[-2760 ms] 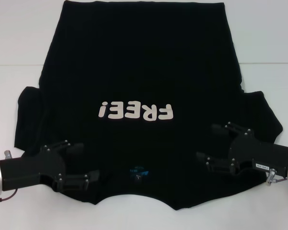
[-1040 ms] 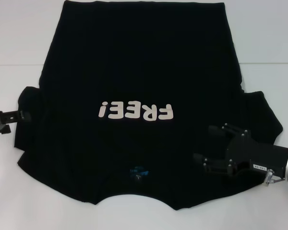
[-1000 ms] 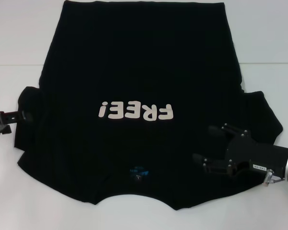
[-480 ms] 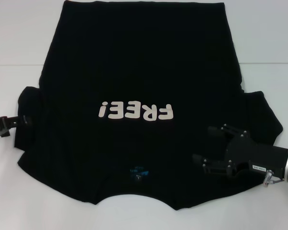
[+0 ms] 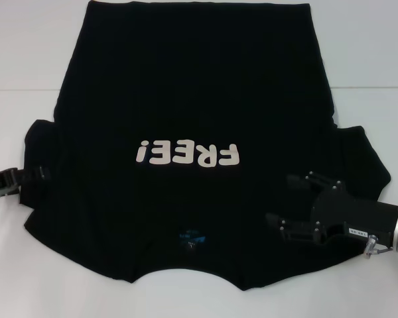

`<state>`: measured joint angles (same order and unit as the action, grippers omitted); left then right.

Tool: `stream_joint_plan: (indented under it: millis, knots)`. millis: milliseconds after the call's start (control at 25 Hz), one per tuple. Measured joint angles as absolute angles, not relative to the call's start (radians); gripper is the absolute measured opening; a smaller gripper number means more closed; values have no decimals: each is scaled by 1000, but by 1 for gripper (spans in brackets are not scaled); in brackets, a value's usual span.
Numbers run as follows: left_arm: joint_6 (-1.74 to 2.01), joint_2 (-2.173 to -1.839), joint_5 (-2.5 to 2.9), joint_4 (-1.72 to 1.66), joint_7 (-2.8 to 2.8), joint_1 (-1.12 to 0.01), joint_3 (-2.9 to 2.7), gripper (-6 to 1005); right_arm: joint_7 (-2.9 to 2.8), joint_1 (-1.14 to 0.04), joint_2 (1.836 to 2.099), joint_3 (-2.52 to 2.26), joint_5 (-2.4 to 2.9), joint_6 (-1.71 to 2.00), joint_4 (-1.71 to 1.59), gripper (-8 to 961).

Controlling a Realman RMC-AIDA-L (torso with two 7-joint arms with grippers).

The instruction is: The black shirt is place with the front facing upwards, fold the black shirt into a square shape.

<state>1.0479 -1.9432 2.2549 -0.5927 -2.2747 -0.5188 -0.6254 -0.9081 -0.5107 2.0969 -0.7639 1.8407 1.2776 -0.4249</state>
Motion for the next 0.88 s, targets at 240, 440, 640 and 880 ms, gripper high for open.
stream_joint_plan:
  millis: [240,440,640,880]
  knots:
    - [1050,-1945,2255,-592,-2275,-521,-628,929,-908,-511,2097,-764,1841,1277,-425,944]
    - [1049,-1947,2255,-592,-2275,-521,-628,929,-909,-511,2097,-764,1841,1276,-425,944]
    - [1048,-1948,2255,-592,-2275,-522,-629,929,-919,-511,2097,-764,1841,1276,-425,945]
    - [1048,-1948,2255,-594,-2275,-521,-629,929,-919,-511,2097,-764,1841,1276,-425,945]
